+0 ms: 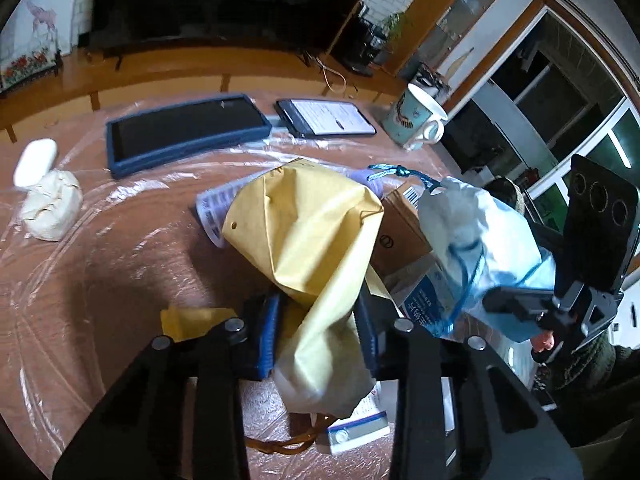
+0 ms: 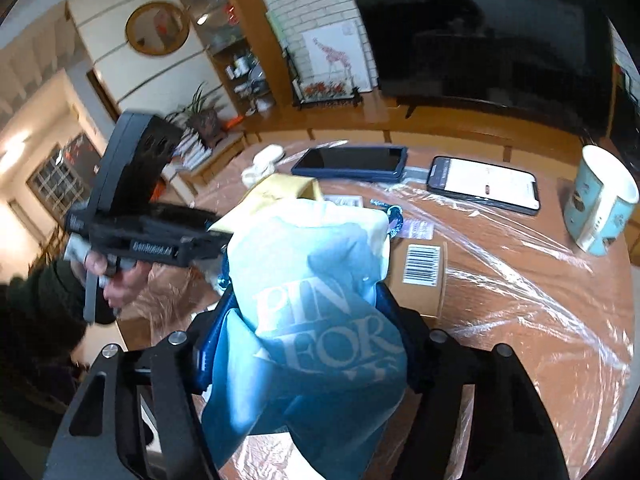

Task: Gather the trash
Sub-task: 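Grasp the yellow paper bag with the left gripper while the right gripper grasps the blue plastic bag, then carry both held bags off the table toward the black trash bin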

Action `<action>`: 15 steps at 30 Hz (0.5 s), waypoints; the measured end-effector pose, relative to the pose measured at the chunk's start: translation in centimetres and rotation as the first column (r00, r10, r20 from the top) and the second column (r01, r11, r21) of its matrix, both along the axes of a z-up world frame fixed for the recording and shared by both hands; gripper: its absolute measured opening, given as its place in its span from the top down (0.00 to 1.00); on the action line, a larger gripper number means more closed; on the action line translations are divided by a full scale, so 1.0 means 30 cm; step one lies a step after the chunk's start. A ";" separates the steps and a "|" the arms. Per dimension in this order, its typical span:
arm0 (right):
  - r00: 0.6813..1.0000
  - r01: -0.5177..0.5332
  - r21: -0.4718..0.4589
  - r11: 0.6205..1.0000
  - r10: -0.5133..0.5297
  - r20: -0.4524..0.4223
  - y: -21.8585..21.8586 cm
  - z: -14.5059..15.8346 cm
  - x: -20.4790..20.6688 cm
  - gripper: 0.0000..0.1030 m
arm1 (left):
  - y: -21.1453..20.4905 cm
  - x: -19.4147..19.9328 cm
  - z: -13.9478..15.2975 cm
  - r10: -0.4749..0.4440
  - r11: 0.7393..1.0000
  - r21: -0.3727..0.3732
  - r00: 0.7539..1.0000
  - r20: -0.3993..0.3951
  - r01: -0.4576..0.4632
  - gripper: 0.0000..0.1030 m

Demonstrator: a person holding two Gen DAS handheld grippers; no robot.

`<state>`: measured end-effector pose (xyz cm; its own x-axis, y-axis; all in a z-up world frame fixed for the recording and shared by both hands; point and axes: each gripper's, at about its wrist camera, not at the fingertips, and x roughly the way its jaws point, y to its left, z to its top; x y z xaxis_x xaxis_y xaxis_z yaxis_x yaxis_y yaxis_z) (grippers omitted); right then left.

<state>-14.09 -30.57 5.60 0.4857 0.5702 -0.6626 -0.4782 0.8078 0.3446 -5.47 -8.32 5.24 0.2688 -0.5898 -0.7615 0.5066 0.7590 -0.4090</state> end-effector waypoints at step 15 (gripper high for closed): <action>0.991 0.123 0.047 0.991 -0.125 0.056 -0.006 0.062 -0.095 0.38 | 0.086 -0.155 0.163 0.160 0.987 -0.042 0.965 0.207 -0.155 0.67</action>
